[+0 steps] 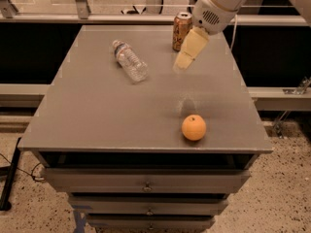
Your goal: Place water bottle upright
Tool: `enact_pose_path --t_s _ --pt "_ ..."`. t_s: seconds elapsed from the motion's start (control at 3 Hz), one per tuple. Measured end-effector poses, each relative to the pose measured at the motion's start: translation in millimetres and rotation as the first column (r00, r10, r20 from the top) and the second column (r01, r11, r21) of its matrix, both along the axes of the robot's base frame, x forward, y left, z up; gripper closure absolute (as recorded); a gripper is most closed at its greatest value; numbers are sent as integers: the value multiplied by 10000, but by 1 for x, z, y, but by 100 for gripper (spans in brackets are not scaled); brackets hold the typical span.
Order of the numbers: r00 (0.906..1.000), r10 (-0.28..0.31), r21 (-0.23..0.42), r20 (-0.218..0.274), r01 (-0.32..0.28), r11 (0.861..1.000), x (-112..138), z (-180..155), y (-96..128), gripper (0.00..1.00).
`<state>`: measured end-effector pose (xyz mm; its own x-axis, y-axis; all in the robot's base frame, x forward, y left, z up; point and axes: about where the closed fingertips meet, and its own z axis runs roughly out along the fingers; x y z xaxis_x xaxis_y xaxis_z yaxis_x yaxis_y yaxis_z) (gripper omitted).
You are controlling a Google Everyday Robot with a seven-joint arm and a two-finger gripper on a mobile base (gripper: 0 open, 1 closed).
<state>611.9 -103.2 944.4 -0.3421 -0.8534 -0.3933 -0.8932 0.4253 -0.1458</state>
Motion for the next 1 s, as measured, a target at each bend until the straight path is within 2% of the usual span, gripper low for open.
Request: enact_pose_path --t_s 0.33,0.67,1.0 --pt "9980 -382 740 -507 419 9964 34 -8 40 0" --pt "9938 -729 1182 -834 825 9896 58 -21 78 0" --pt "9895 -954 1365 -1089 1100 9845 79 -33 113 0"
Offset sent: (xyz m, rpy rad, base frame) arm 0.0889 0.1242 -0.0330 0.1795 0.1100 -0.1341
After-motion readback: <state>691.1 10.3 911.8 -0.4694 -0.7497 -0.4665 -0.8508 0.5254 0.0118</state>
